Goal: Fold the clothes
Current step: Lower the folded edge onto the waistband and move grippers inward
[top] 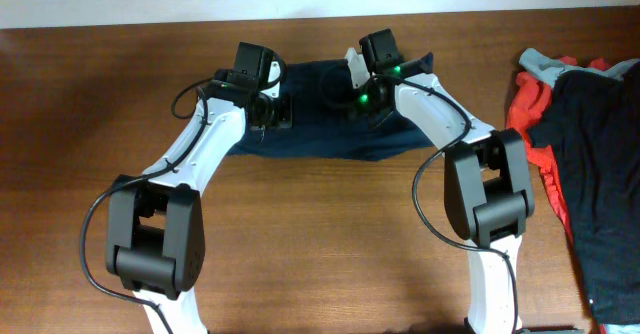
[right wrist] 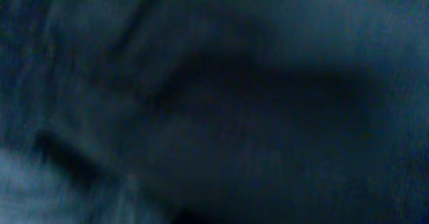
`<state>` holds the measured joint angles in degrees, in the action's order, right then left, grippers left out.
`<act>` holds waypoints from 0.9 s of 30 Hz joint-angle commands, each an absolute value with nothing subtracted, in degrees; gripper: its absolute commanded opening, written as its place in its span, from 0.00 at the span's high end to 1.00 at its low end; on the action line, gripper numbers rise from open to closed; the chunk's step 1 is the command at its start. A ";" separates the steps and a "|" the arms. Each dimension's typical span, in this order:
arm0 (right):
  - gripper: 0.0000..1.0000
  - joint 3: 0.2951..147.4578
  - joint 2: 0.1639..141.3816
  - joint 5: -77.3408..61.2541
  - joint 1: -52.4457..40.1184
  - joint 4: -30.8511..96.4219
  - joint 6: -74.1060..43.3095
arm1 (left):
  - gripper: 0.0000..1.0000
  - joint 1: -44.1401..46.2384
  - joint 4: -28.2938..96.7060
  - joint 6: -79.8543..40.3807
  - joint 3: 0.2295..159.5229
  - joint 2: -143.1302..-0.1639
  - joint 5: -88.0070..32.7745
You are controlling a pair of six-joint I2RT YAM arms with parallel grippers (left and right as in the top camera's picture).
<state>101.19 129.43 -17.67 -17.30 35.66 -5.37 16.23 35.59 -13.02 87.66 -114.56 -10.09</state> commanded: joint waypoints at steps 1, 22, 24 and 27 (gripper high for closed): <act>0.96 101.54 130.02 -11.92 -17.63 28.93 -4.78 | 1.00 16.03 35.38 -12.08 88.23 -116.88 -10.07; 0.96 101.67 127.70 -2.07 -11.42 23.94 -4.91 | 0.99 15.99 15.05 -9.34 88.23 -120.73 -1.48; 0.96 101.67 128.05 -2.09 -10.04 23.86 -4.91 | 1.00 15.97 12.62 -9.32 88.23 -123.31 -1.45; 0.96 101.67 129.12 -2.11 -8.99 22.41 -4.91 | 0.99 15.68 8.38 -9.32 88.23 -127.96 -0.67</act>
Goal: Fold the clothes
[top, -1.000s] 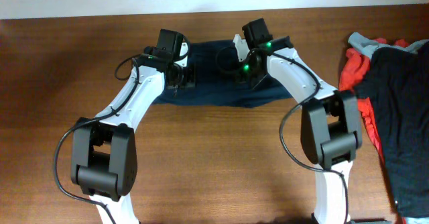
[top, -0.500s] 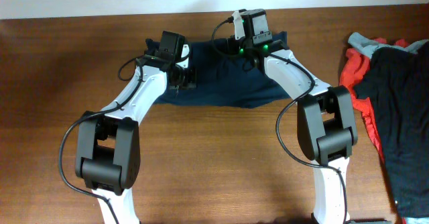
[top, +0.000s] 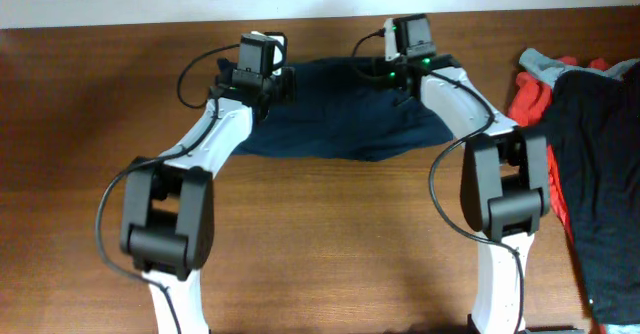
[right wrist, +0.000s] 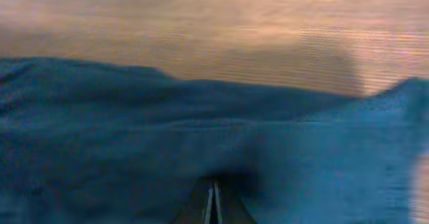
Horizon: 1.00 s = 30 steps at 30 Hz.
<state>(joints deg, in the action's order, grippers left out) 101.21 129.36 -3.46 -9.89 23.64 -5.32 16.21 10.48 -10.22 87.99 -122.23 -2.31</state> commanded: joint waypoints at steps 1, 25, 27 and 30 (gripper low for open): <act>0.96 101.67 129.73 -2.11 -8.95 21.74 -4.91 | 1.00 15.46 7.31 -9.34 88.23 -129.23 0.38; 0.96 105.58 114.63 -12.51 -8.97 42.46 -4.71 | 0.98 13.72 20.40 -9.52 90.94 -109.56 -0.25; 0.96 105.58 112.44 -19.29 -8.99 47.90 -4.71 | 0.98 13.72 25.04 -9.52 90.91 -109.32 -1.17; 0.96 105.54 112.29 -28.29 -9.10 53.28 -4.67 | 0.98 13.72 29.85 -9.52 90.91 -110.39 -3.40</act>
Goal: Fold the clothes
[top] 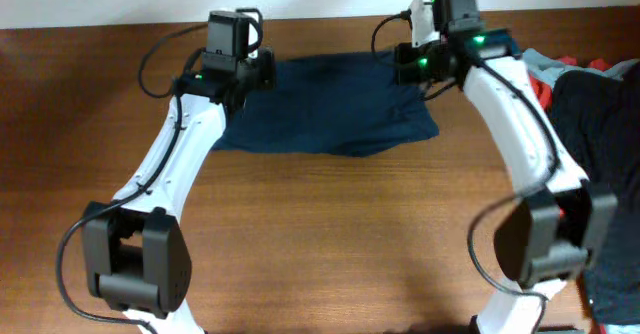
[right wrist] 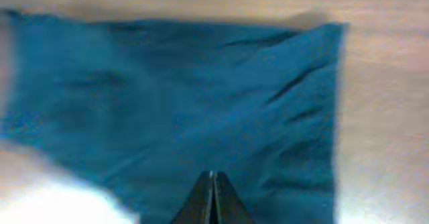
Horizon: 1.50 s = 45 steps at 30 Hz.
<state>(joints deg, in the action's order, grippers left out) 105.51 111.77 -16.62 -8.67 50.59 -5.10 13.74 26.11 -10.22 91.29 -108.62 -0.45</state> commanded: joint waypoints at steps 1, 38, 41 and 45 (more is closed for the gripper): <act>0.96 105.51 113.19 -29.19 -9.54 56.27 -4.67 | 0.98 13.72 32.23 -9.52 90.89 -111.26 -4.14; 0.96 90.98 118.39 -34.50 -4.84 48.53 0.19 | 1.00 21.26 35.38 -10.87 90.91 -123.00 -26.37; 0.96 90.91 119.02 -27.92 -4.80 48.31 0.16 | 1.00 22.33 35.20 -11.07 90.89 -125.51 -27.35; 0.96 90.39 120.95 -17.04 -4.78 47.79 0.19 | 1.00 23.05 36.73 -11.05 90.89 -126.89 -27.64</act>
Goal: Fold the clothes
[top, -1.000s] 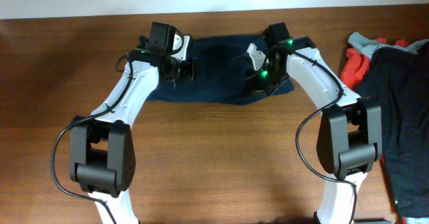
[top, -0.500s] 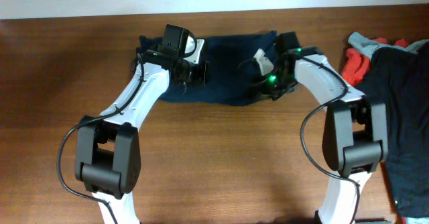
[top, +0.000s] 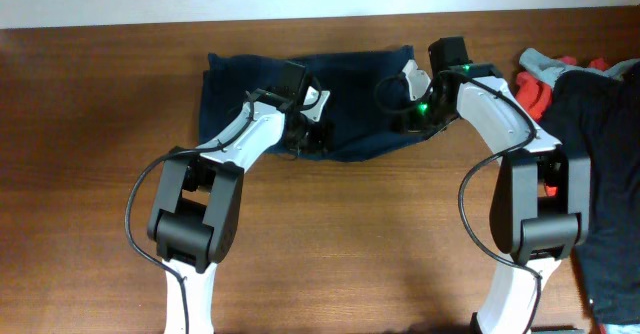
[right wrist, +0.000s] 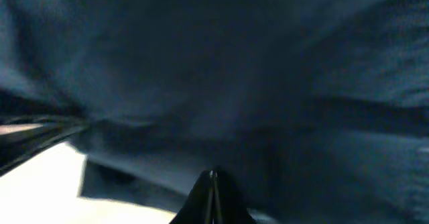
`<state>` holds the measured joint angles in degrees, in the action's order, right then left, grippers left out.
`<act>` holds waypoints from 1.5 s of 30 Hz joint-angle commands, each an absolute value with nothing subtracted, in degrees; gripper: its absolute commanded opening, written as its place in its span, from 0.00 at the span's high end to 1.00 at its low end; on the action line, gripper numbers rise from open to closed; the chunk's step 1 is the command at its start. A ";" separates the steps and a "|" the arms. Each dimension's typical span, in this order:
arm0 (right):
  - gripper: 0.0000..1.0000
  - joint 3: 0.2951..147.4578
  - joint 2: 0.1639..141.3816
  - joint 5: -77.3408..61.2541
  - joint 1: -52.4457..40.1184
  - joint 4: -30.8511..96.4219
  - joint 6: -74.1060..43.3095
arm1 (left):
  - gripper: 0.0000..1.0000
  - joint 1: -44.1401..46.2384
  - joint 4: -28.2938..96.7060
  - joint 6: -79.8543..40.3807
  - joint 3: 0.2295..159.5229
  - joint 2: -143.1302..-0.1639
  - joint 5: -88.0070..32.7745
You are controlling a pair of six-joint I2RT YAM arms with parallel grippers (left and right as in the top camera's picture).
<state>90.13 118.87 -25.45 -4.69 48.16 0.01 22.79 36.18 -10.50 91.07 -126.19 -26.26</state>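
Note:
A navy garment (top: 250, 89) lies spread on the wooden table (top: 330, 244) at the far middle. My left gripper (top: 312, 139) is down on the garment's near edge, left of centre; its jaws are too dark to read from overhead. My right gripper (top: 412, 119) is low over the garment's right part. In the right wrist view its fingers (right wrist: 213, 175) are shut tight together, with the tips against the dark blue cloth (right wrist: 268, 63) that fills the frame. No fold of cloth shows between them.
A heap of other clothes sits at the table's right edge: a black garment (top: 600, 154), a red one (top: 535, 99) and a grey one (top: 545, 64). Bare wood runs along the near side. A blurred white shape (right wrist: 40, 184) sits low left in the wrist view.
Both grippers were raised over the garment's far corners, wide apart. They are now lower and closer together, on its near half. The right gripper is still shut. The garment reaches slightly further left.
Both grippers were first low on the garment's middle, and cloth filled the right wrist view. Then they stood at its far edge, then high over the far corners with the garment flat below. Now they are back down on its near part.

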 commanded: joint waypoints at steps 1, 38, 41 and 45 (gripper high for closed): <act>0.96 89.97 122.23 -17.04 -4.73 47.05 0.19 | 1.00 23.05 36.73 -11.07 90.89 -126.91 -27.64; 0.96 93.84 125.93 -2.28 4.60 56.12 0.69 | 1.00 20.60 49.98 -9.54 92.71 -121.75 8.82; 0.96 93.89 125.93 -2.31 5.26 56.16 0.69 | 1.00 19.59 51.22 -9.56 92.75 -121.73 8.82; 0.96 98.32 124.86 -7.53 5.26 59.35 0.78 | 1.00 19.38 52.51 -9.54 95.04 -118.24 7.73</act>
